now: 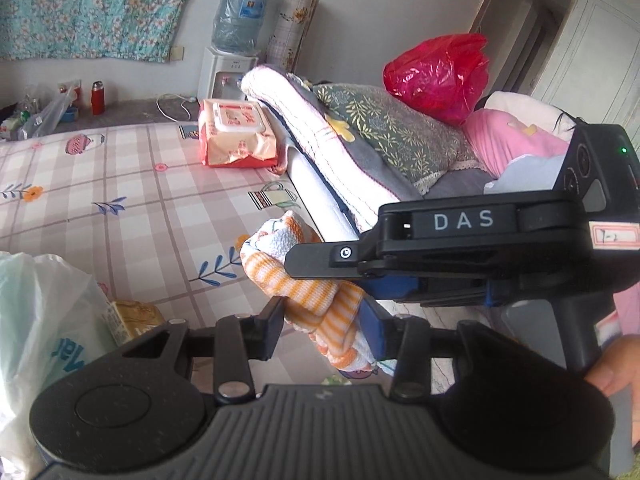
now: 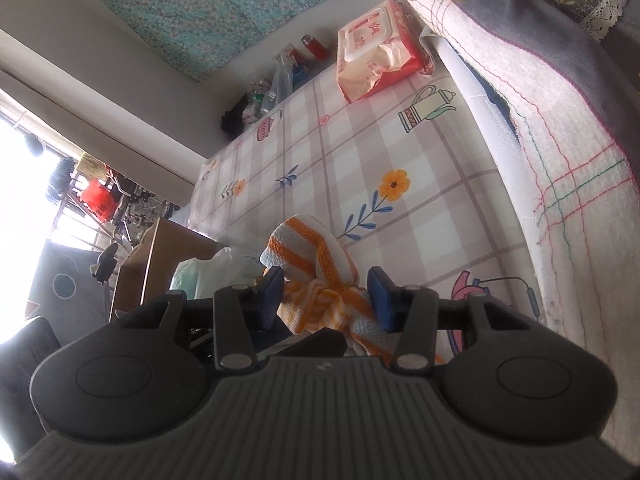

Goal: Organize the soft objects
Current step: 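Lift the striped cloth with both tools toward the box, then lower the striped cloth into the box and open both tools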

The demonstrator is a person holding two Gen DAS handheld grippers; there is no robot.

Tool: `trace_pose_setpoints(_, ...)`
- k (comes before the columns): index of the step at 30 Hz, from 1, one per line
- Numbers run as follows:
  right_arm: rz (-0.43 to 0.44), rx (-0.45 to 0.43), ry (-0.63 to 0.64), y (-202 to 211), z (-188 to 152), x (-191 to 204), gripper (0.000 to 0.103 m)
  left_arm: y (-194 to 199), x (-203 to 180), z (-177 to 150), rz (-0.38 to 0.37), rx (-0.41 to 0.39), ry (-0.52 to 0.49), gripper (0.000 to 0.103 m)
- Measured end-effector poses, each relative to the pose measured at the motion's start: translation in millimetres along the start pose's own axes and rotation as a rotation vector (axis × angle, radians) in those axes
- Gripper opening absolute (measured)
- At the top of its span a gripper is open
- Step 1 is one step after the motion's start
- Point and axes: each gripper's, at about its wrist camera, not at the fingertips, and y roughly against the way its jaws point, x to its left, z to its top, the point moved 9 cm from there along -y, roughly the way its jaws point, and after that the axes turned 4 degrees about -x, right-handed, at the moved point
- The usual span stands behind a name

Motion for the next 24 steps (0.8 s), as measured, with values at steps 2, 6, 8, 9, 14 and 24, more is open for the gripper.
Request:
trace_pose_setpoints(2,0.031,-0.013,-0.001,3.3,0.7,15.0,0.045,18.6,7.5,5.7,0.021,-0.037,0.001,0.042)
trace_pose_setpoints(6,0.095,-0.021,0.013,2.4,-2.1,52.0,0.045,54.7,29.0,15.1,0.074,-0.105,0.011,0.042)
trace_pose_setpoints(8,0.129,-0.019,0.029,-0.7,-4.8,76.0,0.045,73.3,43.2,19.2,0.107,-0.135,0.024,0.042)
trace_pose_setpoints(9,0.145,-0.016,0.037,-2.7,-6.7,87.5,0.045,82.0,50.2,20.6,0.122,-0.148,0.028,0.042)
trace_pose_setpoints(14,0.214,0.02,0.086,-21.3,-21.8,145.5,0.046,127.4,92.5,23.2,0.203,-0.199,0.074,0.042)
trace_pose_setpoints(24,0.362,0.202,0.155,-85.7,-84.9,270.7,0.046,228.0,191.1,6.5,0.425,-0.233,0.188,0.042)
